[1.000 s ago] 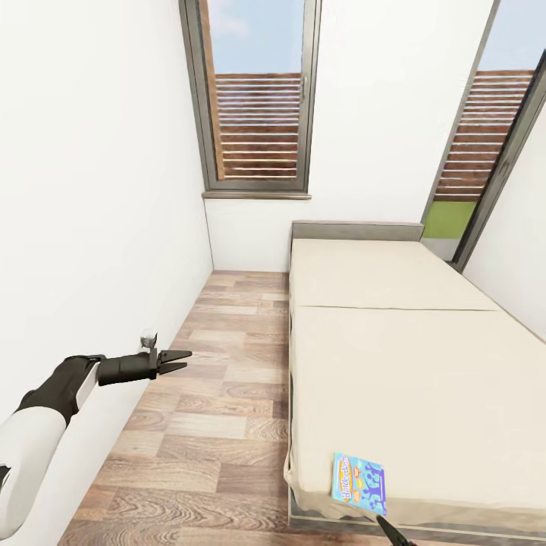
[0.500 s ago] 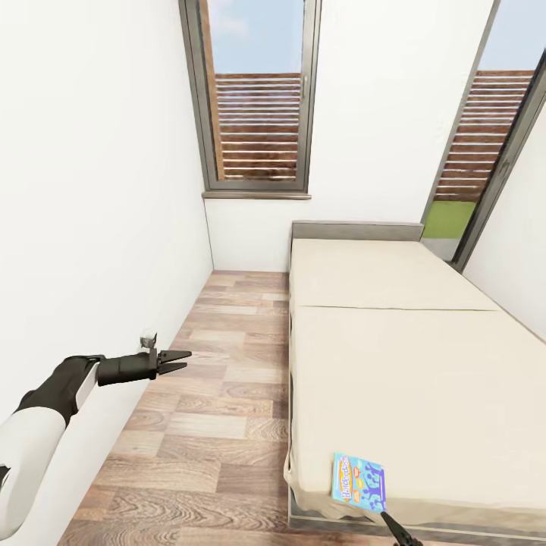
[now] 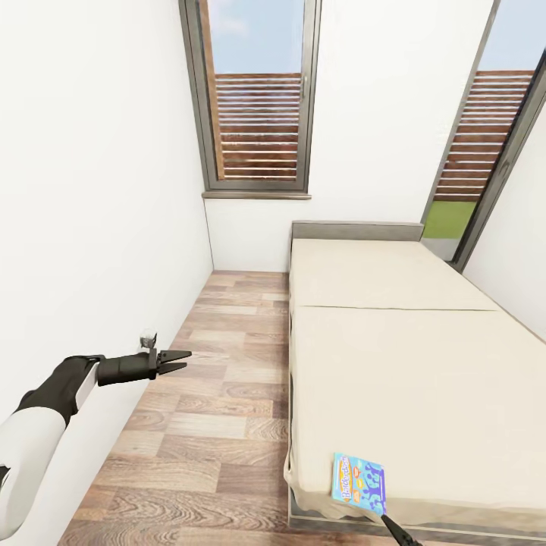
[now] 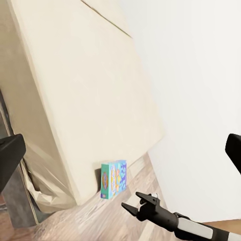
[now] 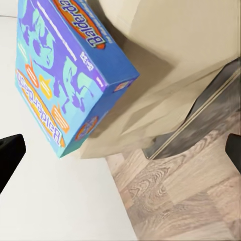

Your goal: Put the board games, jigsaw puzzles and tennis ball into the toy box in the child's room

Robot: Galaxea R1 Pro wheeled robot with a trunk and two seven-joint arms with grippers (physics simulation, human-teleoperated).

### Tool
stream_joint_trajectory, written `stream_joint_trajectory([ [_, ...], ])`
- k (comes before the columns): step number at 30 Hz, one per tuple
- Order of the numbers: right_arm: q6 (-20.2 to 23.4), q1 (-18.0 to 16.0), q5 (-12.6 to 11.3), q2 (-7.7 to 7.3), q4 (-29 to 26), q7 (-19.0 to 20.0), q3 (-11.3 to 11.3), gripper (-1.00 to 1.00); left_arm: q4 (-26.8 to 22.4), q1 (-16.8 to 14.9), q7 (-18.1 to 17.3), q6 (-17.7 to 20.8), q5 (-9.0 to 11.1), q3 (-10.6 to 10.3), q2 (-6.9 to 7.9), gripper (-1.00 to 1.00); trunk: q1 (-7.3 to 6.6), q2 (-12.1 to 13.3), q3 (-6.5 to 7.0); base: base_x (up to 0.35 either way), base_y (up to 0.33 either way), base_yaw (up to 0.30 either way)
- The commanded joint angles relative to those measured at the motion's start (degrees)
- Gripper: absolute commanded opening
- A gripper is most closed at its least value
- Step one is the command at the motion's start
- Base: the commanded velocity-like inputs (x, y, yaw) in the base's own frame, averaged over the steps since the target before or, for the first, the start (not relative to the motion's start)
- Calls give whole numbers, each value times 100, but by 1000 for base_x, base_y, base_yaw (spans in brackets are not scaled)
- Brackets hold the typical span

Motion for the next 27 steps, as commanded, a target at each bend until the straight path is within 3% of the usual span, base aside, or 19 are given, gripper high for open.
stream_joint_trajectory([
  [1, 55, -3, -47, 1, 2, -22, -11, 100, 0, -2, -16, 60, 5, 4, 0, 100, -1, -2, -5, 0, 0, 0],
  [27, 73, -3, -104, 2, 5, -83, -33, 100, 0, 0, -16, 60, 5, 3, 0, 100, -1, -2, -5, 0, 0, 0],
])
